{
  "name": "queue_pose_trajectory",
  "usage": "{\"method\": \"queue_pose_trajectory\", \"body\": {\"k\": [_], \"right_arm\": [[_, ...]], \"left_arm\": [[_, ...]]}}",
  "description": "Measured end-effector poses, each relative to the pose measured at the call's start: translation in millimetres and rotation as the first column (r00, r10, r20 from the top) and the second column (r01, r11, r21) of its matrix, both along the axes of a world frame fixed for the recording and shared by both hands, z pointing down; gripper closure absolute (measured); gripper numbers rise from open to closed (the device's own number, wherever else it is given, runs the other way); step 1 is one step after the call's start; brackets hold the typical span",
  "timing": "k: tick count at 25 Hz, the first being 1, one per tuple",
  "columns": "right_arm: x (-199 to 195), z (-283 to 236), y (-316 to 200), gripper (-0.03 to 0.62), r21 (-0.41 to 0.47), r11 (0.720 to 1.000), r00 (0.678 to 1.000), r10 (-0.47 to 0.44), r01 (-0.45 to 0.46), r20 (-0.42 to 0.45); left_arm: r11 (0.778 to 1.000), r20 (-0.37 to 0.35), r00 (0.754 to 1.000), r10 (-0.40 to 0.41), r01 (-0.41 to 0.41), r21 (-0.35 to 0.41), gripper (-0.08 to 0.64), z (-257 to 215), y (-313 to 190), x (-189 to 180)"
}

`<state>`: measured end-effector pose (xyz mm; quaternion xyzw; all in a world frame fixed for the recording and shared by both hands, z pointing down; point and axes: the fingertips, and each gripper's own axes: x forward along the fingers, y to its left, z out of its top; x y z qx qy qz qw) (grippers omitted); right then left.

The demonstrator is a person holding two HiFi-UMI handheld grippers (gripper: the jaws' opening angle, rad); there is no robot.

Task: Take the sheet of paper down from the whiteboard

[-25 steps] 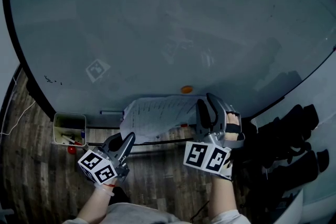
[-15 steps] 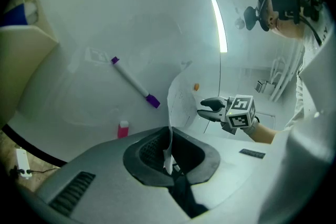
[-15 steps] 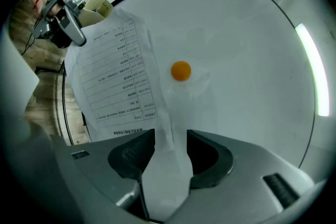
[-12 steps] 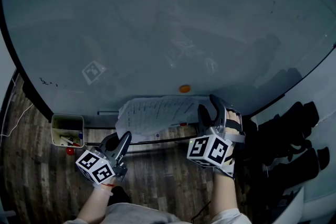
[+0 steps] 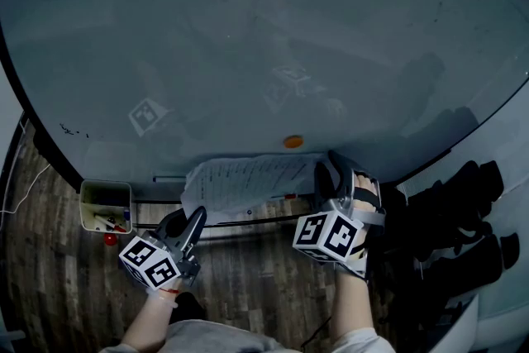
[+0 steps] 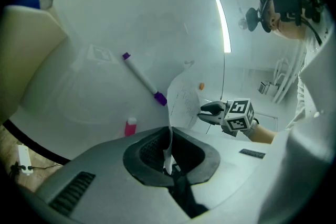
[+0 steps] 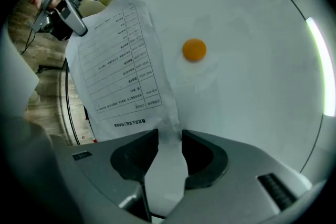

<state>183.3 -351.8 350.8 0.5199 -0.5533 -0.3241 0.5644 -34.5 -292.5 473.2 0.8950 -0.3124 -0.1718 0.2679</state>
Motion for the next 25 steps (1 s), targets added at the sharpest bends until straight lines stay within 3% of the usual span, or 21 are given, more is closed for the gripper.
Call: {"method": "queue_pose_trajectory", "body": {"k": [4,8,25], "right_arm": [[-2.4,14.4,1.2,0.449,-0.020,1.000,1.000,0.001,-0.001,0.003],[-4.5,17.9,2.8,0.540,-0.015,1.000,1.000,-0.002,0.002,0.003],[3.4,5.8,55.0,0.560,0.015,0.999,0.997,-0.049,0.048,0.057]], "left_arm": [[1.000,0.000,1.000,-0.004,0.004,-0.008,0.545,3.0,0.2,0.3],[1.000,-0.001,1.000,-0.004,0.004,-0.007,0.545,2.7,1.3,0.7],[1.000,0.012,1.000,-0.020,0.019,0.020,0.545,-7.6,47.2,13.6]]}}
